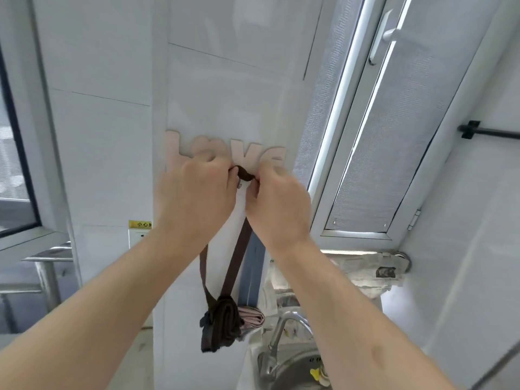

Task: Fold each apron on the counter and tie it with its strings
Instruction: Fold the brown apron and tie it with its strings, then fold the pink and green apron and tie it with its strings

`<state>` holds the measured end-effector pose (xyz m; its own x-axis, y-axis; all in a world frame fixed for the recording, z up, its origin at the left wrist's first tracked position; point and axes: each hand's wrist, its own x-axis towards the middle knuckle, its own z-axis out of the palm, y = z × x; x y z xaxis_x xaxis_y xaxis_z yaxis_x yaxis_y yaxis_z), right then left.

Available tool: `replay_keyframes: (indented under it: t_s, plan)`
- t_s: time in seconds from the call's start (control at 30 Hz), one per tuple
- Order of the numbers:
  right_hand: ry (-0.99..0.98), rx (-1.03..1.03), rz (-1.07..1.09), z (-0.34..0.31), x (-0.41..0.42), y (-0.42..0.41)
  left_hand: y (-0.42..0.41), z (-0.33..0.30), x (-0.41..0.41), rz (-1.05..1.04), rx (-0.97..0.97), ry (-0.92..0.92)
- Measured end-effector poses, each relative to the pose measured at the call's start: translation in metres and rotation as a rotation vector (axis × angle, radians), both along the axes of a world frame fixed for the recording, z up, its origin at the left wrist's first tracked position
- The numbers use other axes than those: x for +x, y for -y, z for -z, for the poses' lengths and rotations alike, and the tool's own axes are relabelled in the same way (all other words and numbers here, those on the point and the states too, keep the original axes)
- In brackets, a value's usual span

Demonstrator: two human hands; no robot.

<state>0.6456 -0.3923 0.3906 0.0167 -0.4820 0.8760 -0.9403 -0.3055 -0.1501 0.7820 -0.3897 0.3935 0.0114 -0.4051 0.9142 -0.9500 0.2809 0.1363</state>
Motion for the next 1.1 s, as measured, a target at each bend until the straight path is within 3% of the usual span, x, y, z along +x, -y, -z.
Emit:
replay_keyframes:
  t_s: [0.23, 0.4, 0.47, 0.67, 0.87, 1.1]
  plan:
    - [-0.011, 0.192, -0.087, 0.036, 0.006, -0.009, -0.006, 0.035, -0.011, 0.088, 0.198, 0.016]
    - [-0.022, 0.353, -0.183, 0.04, -0.006, -0.019, -0.023, 0.045, -0.027, 0.277, 0.288, -0.341]
    - [0.03, 0.405, -0.222, 0.053, -0.02, -0.038, -0.038, 0.05, -0.038, 0.374, 0.286, -0.379]
    - [0.491, 0.687, -0.179, 0.123, -0.108, -0.12, -0.061, 0.09, -0.127, 0.693, 0.644, -0.244]
    - [0.785, 0.853, 0.124, 0.218, -0.226, -0.247, -0.121, 0.161, -0.271, 1.011, 0.925, -0.028]
    - [1.14, 0.878, 0.541, 0.305, -0.376, -0.411, -0.243, 0.225, -0.465, 1.33, 1.248, 0.246]
